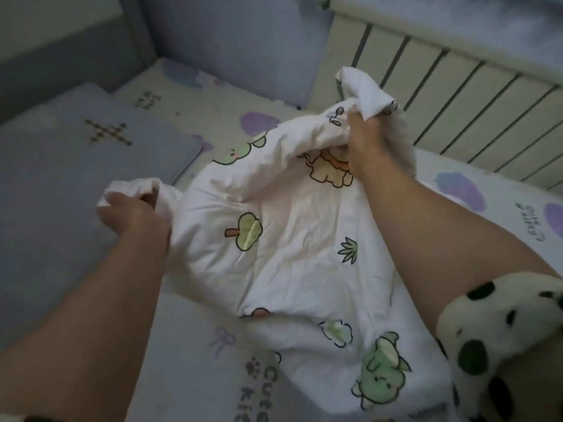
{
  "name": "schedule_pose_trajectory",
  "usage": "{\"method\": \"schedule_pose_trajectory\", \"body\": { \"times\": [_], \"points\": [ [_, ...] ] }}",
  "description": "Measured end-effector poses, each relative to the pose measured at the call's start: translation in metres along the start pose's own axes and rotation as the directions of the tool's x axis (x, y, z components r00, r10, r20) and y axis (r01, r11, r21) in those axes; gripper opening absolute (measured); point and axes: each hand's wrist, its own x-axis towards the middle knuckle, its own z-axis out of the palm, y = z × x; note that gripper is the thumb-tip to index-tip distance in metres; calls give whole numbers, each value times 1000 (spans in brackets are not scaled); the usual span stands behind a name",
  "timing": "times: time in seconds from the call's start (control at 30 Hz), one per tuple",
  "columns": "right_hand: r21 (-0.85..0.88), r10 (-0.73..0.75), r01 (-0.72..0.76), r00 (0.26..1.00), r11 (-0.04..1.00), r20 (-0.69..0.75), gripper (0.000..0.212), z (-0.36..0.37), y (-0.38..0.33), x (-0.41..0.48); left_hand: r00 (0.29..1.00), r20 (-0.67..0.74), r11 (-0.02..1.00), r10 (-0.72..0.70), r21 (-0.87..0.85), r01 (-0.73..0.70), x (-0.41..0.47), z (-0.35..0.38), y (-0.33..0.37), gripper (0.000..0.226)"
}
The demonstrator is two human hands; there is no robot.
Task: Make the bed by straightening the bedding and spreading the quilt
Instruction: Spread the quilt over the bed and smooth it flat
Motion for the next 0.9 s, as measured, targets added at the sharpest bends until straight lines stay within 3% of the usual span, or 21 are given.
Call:
{"method": "schedule_pose_trajectory", "body": {
  "times": [0.1,0.13,0.2,0.27,0.37,0.47,0.53,0.63,0.73,0.9],
  "points": [
    [-50,31,-19,963,999,266,80,54,-9,-8,993,111,998,-49,55,43,5,10,30,16],
    [-103,78,-47,944,994,319,81,74,-2,-11,984,155,984,-88,164,62,8,9,33,17],
    [-215,124,-48,926,975,357,63,98,33,-17,969,202,926,-143,373,59,20,-7,24,11],
    [-355,147,3,907,935,394,54,108,68,-35,966,219,859,-134,512,3,38,-31,7,40],
    [-498,225,83,820,863,527,43,109,124,-72,950,312,700,-18,682,-211,48,-62,-20,37],
    [-572,291,146,744,807,601,29,83,157,-107,869,491,609,-57,707,-359,33,-80,-39,65],
    [-599,336,134,723,790,604,30,59,165,-120,854,514,503,-79,760,-411,17,-81,-53,86],
    [-625,348,134,733,769,584,32,25,167,-130,843,527,305,-105,824,-478,-20,-75,-72,88],
    [-640,340,138,753,756,563,30,-21,159,-143,738,661,175,-138,749,-639,-66,-69,-94,85],
    [-667,333,109,800,737,499,29,-103,151,-165,505,787,146,-355,580,-801,-152,-57,-126,79]
  ]
}}
